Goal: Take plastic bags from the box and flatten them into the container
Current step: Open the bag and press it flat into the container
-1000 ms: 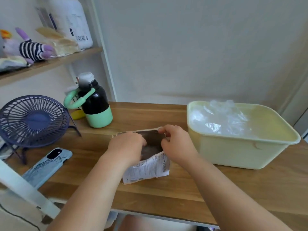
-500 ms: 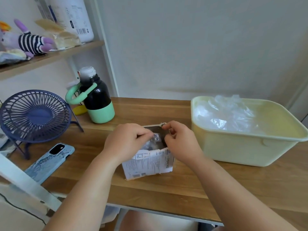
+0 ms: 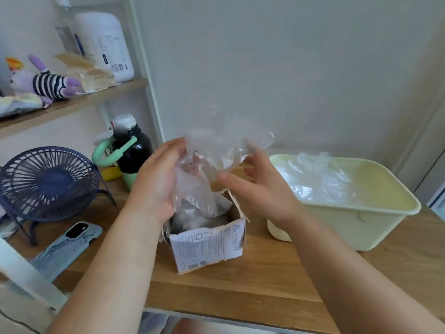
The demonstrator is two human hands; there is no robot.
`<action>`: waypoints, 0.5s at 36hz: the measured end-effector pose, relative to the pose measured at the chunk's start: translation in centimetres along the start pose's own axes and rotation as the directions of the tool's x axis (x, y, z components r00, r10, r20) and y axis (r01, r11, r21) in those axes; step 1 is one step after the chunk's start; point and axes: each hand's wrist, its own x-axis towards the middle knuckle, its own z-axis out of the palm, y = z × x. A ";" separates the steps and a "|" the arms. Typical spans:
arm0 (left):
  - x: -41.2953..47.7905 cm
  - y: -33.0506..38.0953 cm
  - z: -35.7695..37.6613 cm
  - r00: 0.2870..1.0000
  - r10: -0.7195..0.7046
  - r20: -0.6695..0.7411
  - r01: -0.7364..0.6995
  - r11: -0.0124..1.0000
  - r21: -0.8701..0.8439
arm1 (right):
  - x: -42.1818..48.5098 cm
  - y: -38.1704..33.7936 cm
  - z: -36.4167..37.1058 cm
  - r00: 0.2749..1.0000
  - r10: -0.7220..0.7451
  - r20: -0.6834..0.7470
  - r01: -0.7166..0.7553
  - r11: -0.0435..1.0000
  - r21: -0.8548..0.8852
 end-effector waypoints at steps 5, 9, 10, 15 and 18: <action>0.2 -0.4 2.2 0.977 -0.191 0.091 0.192 0.981 0.000 | 0.2 -0.2 -1.1 0.999 0.008 0.033 -0.012 0.991 0.136; -0.7 -1.0 3.5 0.946 -0.242 0.216 0.255 0.966 -0.036 | -0.2 -0.3 -2.2 0.995 0.072 -0.065 -0.055 0.971 0.234; -0.8 -1.3 3.6 0.953 -0.207 0.220 0.214 0.977 -0.004 | -0.3 -0.4 -2.5 0.993 0.088 -0.078 -0.068 0.970 0.232; -0.6 -2.0 3.1 0.929 -0.099 0.358 -0.024 0.946 0.323 | -0.7 -0.4 -4.6 0.989 0.113 -0.094 -0.098 0.983 0.152; -1.3 -2.9 4.0 0.908 -0.088 0.410 -0.144 0.852 0.503 | -1.2 -0.7 -5.7 0.988 0.092 -0.121 -0.089 0.996 0.033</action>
